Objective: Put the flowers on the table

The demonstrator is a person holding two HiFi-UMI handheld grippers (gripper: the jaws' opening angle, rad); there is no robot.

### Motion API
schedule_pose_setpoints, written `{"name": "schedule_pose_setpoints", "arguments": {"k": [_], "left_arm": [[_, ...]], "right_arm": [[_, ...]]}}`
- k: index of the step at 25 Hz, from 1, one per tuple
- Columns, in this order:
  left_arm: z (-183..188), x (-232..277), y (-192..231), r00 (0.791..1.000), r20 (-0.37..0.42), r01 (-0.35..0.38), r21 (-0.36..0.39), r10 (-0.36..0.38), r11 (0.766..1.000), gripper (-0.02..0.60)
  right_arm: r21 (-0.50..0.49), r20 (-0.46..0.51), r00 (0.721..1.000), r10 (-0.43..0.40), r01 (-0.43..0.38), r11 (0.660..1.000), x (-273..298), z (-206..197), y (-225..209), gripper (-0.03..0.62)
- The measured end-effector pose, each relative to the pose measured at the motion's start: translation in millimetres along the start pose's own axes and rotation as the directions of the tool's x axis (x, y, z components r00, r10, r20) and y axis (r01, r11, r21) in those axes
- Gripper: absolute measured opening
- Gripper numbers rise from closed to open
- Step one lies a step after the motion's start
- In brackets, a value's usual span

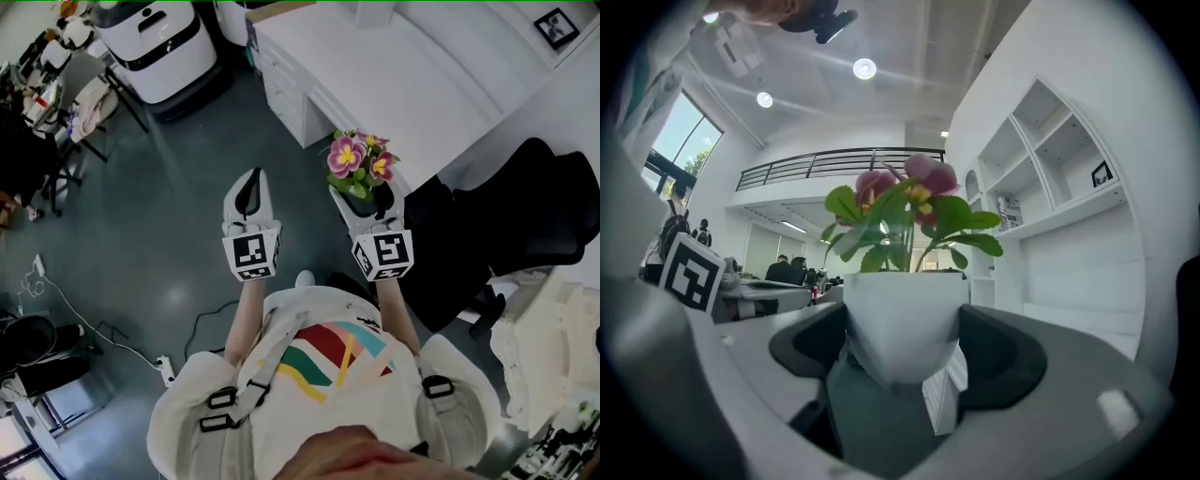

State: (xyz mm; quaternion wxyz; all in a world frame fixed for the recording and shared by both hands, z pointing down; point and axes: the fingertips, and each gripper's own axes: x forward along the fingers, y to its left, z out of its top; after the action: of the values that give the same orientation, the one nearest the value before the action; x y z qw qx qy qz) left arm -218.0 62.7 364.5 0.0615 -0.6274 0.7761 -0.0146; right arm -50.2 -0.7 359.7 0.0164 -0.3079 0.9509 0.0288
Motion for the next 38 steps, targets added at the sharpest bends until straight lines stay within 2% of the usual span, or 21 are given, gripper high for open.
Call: {"name": "schedule_pose_setpoints", "arguments": {"k": [5, 11, 19, 25, 29, 33, 38], "left_arm": [[-9.9, 9.3, 14.3, 1.0, -0.018, -0.001, -0.015, 0.001, 1.0, 0.005], [-11.2, 28.5, 3.1, 0.999, -0.012, 0.036, -0.017, -0.036, 0.999, 0.005], [-17.8, 76.6, -1.9, 0.998, -0.004, 0.064, -0.013, -0.064, 0.998, 0.005], [-24.7, 142.7, 1.8, 0.998, -0.02, 0.067, 0.015, -0.067, 0.998, 0.005], [-14.6, 199.7, 13.8, 0.998, -0.016, 0.058, 0.022, -0.058, 0.998, 0.005], [-6.4, 261.1, 25.5, 0.999, -0.016, 0.039, 0.016, -0.039, 0.999, 0.005], [2.3, 337.8, 24.2, 0.999, 0.004, 0.05, 0.016, -0.05, 0.999, 0.005]], "right_arm": [[0.008, -0.015, 0.999, -0.042, 0.042, 0.999, 1.3, -4.8, -4.8, 0.376], [0.028, -0.033, 0.996, -0.085, 0.086, 0.996, 5.9, -13.3, -26.9, 0.376], [0.012, -0.006, 0.998, -0.061, 0.061, 0.998, 53.8, -17.2, -44.9, 0.376], [0.046, 0.02, 0.999, -0.05, 0.049, 0.998, 115.1, -20.5, -85.2, 0.375], [0.05, 0.035, 0.998, -0.044, 0.042, 0.998, 167.8, -10.0, -118.4, 0.375], [0.023, 0.032, 0.999, -0.021, 0.02, 1.0, 217.2, -1.5, -149.1, 0.374], [0.01, 0.045, 0.999, -0.021, 0.02, 1.0, 274.8, 7.7, -198.6, 0.374]]}}
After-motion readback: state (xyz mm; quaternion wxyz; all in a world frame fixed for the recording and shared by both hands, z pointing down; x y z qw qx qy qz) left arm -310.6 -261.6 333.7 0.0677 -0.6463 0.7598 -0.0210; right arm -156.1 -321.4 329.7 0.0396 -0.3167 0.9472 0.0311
